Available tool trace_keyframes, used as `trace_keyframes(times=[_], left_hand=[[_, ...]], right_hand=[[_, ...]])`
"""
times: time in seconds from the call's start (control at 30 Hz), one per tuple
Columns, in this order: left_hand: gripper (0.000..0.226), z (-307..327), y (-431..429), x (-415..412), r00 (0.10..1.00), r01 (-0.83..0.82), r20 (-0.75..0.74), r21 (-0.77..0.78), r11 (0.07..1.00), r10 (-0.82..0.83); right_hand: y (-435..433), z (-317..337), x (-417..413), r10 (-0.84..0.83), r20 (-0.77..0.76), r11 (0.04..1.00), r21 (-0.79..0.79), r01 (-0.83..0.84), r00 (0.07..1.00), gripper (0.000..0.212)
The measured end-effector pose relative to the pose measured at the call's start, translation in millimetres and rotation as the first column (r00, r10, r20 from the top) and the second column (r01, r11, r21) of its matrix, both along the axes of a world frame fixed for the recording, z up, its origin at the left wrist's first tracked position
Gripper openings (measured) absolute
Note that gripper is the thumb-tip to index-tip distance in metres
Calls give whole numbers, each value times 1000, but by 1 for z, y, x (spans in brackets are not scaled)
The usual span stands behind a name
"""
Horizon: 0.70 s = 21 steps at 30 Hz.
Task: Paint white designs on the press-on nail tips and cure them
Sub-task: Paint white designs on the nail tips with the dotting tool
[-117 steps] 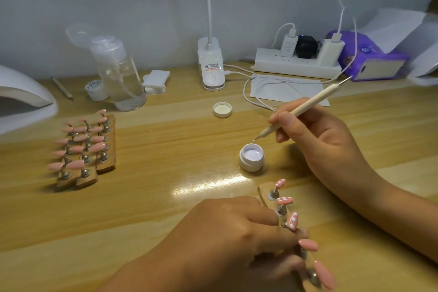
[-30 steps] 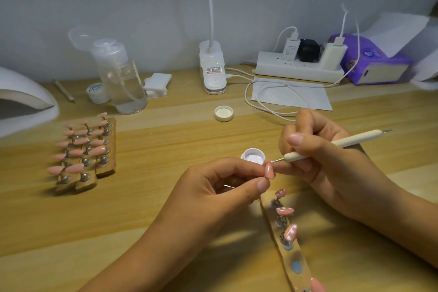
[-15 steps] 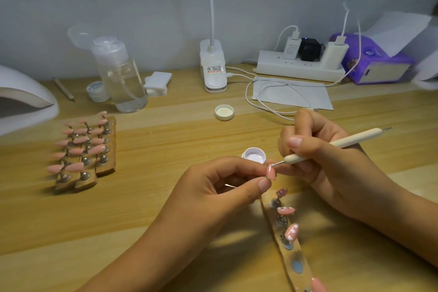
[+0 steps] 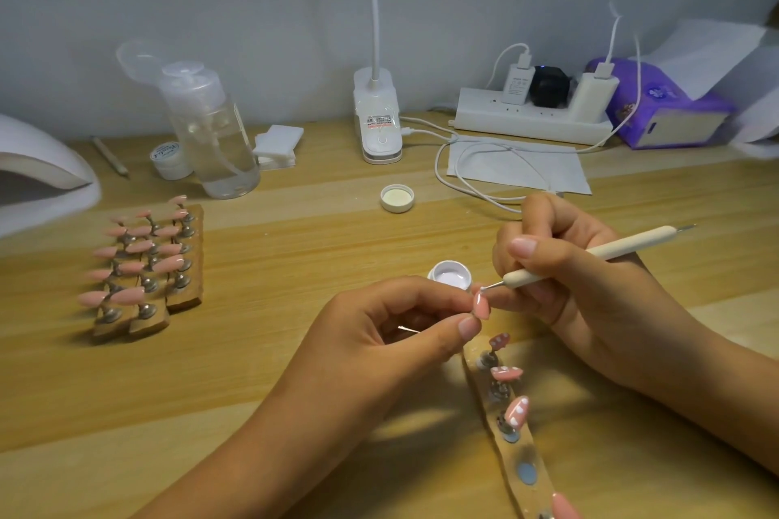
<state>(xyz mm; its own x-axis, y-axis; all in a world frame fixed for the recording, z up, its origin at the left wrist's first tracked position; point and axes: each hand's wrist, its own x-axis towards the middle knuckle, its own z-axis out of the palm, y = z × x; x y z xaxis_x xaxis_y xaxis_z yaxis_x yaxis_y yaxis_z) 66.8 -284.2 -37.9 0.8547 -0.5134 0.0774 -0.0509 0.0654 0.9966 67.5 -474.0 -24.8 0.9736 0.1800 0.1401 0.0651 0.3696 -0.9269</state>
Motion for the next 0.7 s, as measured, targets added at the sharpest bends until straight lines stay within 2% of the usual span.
trace_keyframes(times=[0.7], left_hand=[[13,-1,0,0,1000,-3,16,30,1000,2]], right_hand=[[0,1,-1,6,-15,1000,4,-5,1000,21]])
